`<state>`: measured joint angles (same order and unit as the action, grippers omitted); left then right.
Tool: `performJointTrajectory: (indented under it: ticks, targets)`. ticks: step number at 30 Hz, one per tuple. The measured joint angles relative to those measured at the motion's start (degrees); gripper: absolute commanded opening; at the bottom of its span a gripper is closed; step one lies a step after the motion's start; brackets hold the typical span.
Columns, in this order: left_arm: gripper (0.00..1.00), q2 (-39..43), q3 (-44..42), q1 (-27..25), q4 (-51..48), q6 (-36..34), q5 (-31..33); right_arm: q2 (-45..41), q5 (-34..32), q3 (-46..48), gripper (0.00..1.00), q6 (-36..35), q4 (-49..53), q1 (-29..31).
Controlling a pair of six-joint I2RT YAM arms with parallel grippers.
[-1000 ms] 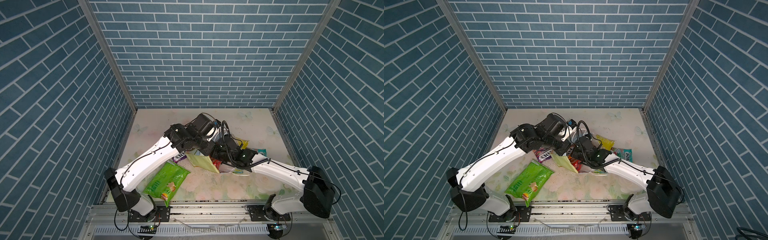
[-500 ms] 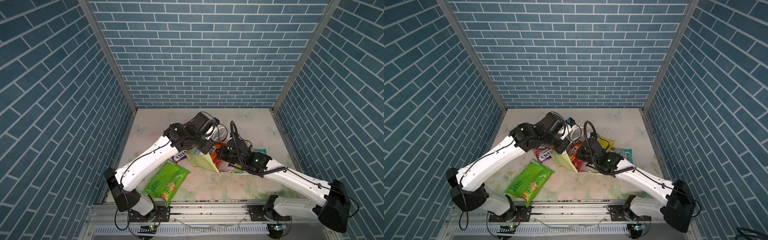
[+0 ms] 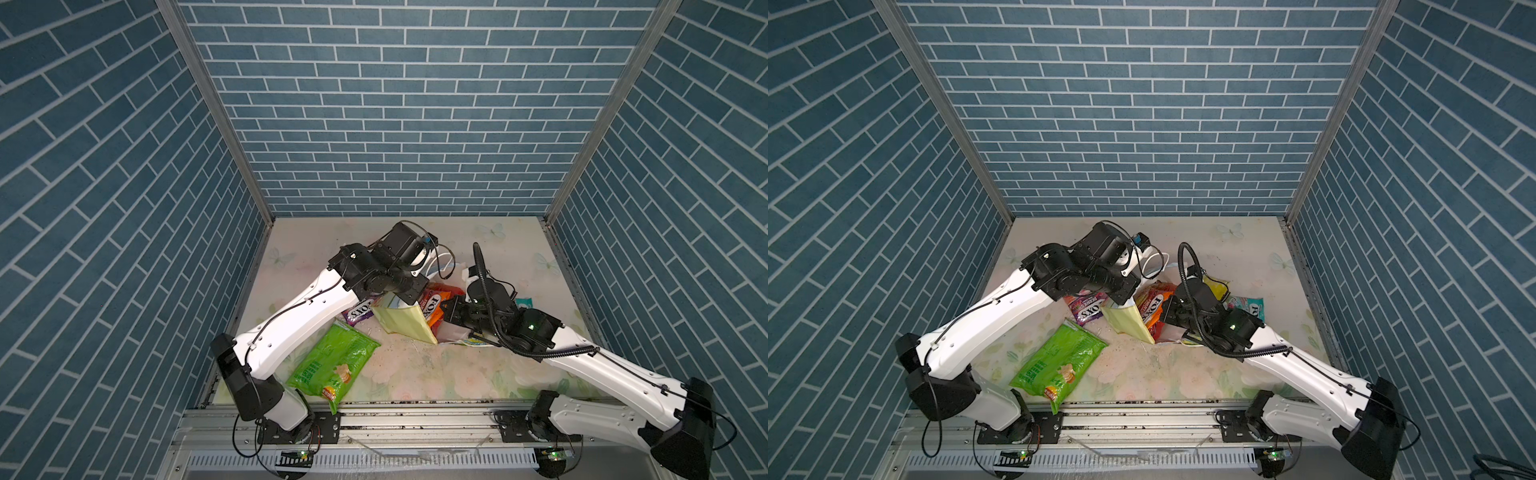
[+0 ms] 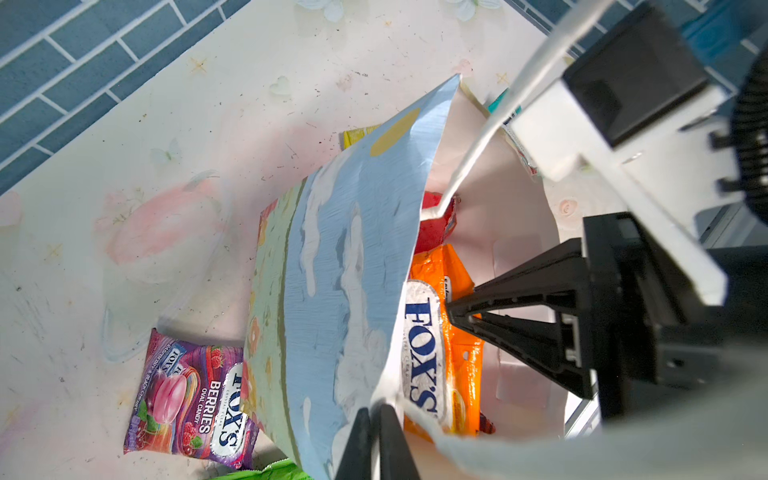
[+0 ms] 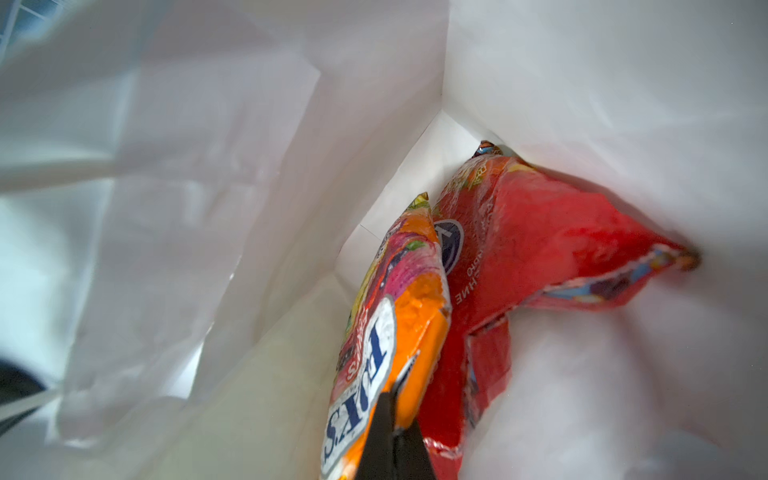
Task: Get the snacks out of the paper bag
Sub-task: 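Lift the orange Fox's pack out of the bag with the right gripper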
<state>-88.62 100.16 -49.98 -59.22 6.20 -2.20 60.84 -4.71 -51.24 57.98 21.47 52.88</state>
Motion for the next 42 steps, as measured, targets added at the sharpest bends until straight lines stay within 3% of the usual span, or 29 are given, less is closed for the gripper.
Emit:
performJointTrajectory:
  ticks: [22, 33, 42]
  targets:
    - [0.09, -0.5, 0.8, 4.3, 0.5, -1.5, 1.5, -6.7, 1.0, -3.0, 0.0, -11.1, 4.6, 0.0]
    - [0.08, -0.5, 0.5, 4.3, 1.4, -1.9, 1.5, -13.4, 0.1, -3.3, 0.0, -17.0, -2.8, 0.0]
    - [0.09, -0.4, -0.6, 4.5, 2.3, -2.0, 2.0, -17.4, -2.6, -8.0, 0.0, -22.2, -2.7, 0.0]
